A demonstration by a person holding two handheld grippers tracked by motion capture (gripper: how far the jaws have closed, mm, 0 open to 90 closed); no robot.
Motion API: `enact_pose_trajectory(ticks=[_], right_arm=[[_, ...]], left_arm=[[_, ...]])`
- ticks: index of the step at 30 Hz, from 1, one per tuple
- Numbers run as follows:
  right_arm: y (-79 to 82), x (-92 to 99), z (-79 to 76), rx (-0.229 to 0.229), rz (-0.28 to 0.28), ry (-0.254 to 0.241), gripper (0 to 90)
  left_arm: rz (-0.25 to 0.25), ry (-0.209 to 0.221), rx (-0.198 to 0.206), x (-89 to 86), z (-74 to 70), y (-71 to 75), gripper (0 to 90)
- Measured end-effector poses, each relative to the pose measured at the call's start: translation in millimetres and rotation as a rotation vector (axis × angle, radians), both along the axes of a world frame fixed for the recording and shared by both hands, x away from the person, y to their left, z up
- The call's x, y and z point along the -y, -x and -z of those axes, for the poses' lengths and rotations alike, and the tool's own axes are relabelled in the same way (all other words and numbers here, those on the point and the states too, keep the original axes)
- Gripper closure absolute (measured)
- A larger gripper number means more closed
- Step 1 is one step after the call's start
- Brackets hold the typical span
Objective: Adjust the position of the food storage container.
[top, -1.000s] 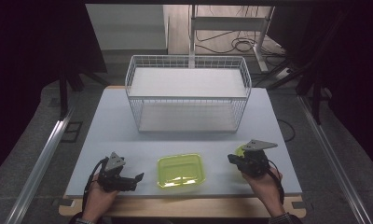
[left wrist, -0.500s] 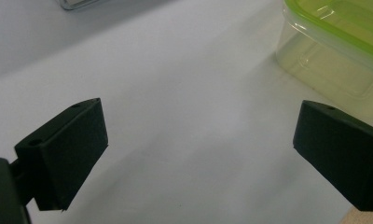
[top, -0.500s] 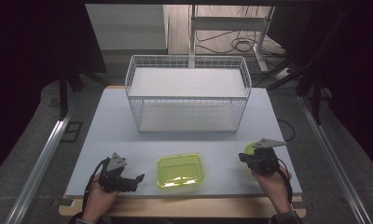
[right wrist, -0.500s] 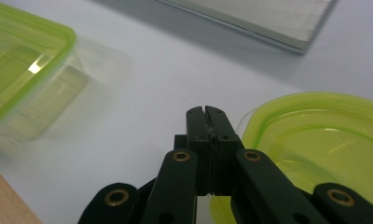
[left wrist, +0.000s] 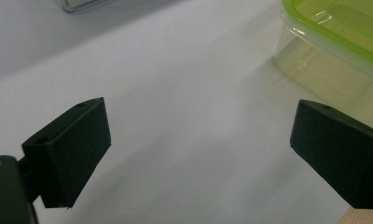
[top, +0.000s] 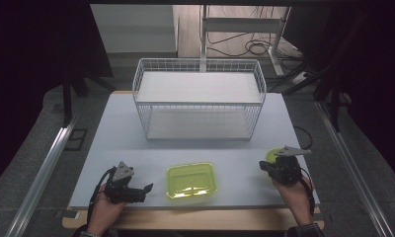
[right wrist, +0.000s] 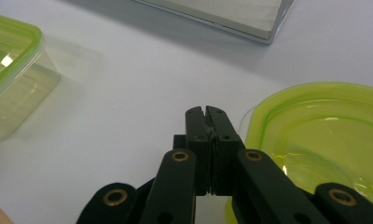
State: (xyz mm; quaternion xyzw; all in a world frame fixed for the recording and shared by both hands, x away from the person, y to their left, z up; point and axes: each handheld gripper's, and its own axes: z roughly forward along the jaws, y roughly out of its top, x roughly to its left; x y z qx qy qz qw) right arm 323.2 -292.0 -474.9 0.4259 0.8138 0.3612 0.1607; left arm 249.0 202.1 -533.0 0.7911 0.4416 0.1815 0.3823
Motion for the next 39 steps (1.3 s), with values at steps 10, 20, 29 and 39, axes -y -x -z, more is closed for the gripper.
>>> enact_pose_trajectory(ticks=[10, 20, 29, 39], right_arm=[[6.1, -5.1, -0.8, 0.026, -0.017, -0.01, 75.5], [11.9, -12.2, -0.3, 0.028, -0.048, -0.015, 73.1], [15.3, -19.7, 0.7, 0.022, -0.077, -0.009, 72.1], [19.0, -22.6, 1.5, 0.018, -0.094, -0.001, 71.3]], left_arm=[[-0.002, -0.007, 0.005, 0.3, -0.3, 0.2, 5.5], [0.104, -0.001, -0.054, 15.7, -5.4, 3.2, 29.6], [0.274, 0.019, -0.137, 44.8, -2.6, 1.5, 86.6], [0.335, 0.016, -0.142, 71.2, -2.8, -1.7, 88.6]])
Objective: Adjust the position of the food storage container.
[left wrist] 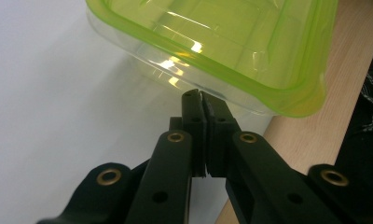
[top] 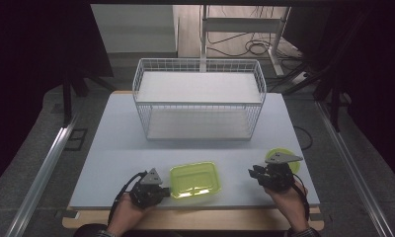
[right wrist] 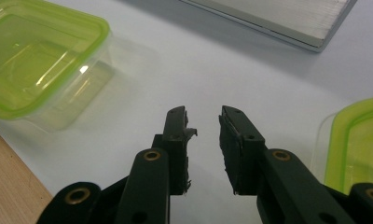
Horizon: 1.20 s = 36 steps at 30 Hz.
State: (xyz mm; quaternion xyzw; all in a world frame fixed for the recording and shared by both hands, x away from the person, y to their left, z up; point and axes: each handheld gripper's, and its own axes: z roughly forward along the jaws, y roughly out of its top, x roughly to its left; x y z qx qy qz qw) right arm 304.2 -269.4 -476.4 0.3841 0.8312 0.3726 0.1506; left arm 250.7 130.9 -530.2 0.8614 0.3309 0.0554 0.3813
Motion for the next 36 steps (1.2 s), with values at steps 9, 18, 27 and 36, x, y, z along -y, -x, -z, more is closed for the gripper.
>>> enact_pose_trajectory(ticks=[9, 18, 27, 36], right_arm=[[0.1, 1.6, 1.6, -0.011, 0.001, 0.005, 70.5], [2.2, 1.3, 1.2, 0.007, 0.004, 0.0, 61.6], [6.6, 0.1, 0.6, 0.026, 0.001, -0.02, 43.3], [8.4, -3.9, 7.4, 0.037, -0.032, -0.016, 22.2]], left_arm=[[0.031, 0.007, 0.02, 23.5, 0.4, -3.9, 87.7], [-0.058, 0.024, 0.06, -5.7, -8.7, 2.9, 58.3], [-0.186, 0.002, 0.146, -31.1, -17.4, 14.6, 18.8], [-0.219, -0.079, 0.185, -34.8, -10.8, 16.4, 2.8]])
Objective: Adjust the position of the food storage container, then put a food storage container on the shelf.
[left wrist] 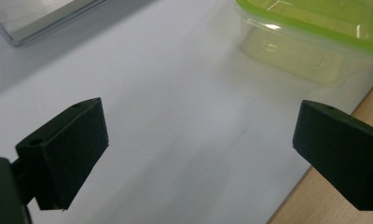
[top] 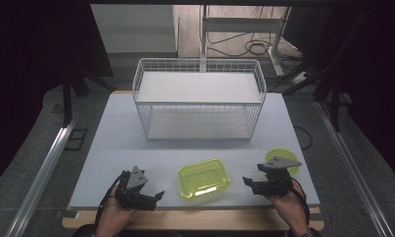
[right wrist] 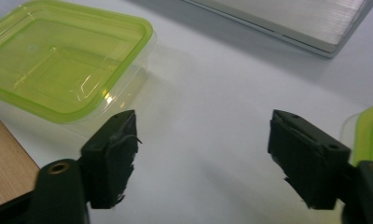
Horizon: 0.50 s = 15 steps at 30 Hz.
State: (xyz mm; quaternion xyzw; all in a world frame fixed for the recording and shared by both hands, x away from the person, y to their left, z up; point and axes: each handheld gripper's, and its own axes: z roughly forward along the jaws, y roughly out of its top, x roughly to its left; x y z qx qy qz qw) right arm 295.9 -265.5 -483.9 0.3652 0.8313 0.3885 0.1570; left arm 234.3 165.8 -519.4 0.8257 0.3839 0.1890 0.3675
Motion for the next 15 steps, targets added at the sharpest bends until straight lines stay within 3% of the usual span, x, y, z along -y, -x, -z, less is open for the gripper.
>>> enact_pose_trajectory(ticks=[7, 15], right_arm=[[-2.9, -1.7, 4.6, -0.037, 0.0, -0.037, 10.2], [-3.2, -5.6, 6.9, -0.033, -0.011, -0.043, 8.9]], left_arm=[[-0.003, 0.031, 0.011, -5.4, 3.5, 3.0, 1.1], [0.01, 0.009, -0.001, -2.1, 7.6, 2.6, 1.0]])
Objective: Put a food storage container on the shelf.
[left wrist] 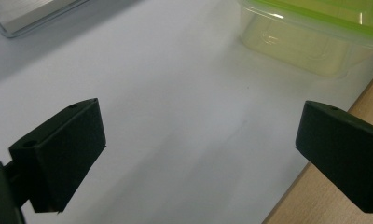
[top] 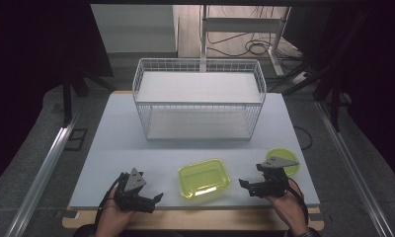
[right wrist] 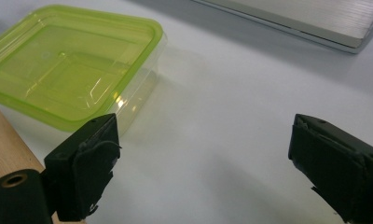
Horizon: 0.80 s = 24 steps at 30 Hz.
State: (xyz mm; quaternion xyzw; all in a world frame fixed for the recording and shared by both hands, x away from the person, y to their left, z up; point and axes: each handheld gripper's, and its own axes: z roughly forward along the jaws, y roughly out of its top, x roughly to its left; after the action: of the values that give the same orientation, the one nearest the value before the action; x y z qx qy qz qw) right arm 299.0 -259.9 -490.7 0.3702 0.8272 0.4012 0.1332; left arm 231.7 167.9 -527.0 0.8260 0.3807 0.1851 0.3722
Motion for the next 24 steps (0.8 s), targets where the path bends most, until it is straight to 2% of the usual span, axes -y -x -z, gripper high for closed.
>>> enact_pose_trajectory(ticks=[3, 7, 10, 18, 20, 24], right_arm=[[-0.7, -1.5, 0.3, 0.002, -0.02, 0.009, 8.5], [-3.6, -2.6, 0.2, -0.016, -0.033, -0.007, 8.5], [-6.5, -4.0, -0.7, -0.04, -0.031, -0.034, 8.3], [-15.1, -16.3, -3.0, -0.106, -0.03, -0.056, 4.0], [-16.9, -19.5, -4.5, -0.117, -0.028, -0.057, 5.6], [-23.0, -24.3, -7.8, -0.163, -0.026, -0.078, 14.4]], left_arm=[[0.003, -0.009, -0.001, 1.9, 1.0, 0.0, 1.0], [0.004, -0.013, 0.001, 3.3, 1.6, 0.0, 1.0], [0.005, -0.015, -0.002, 4.2, 2.2, -0.2, 1.0], [0.008, -0.014, -0.005, 6.0, 3.1, -0.3, 1.1], [0.008, -0.015, -0.005, 6.4, 3.3, -0.4, 1.1], [0.008, -0.016, -0.005, 7.6, 3.7, -0.4, 1.1]])
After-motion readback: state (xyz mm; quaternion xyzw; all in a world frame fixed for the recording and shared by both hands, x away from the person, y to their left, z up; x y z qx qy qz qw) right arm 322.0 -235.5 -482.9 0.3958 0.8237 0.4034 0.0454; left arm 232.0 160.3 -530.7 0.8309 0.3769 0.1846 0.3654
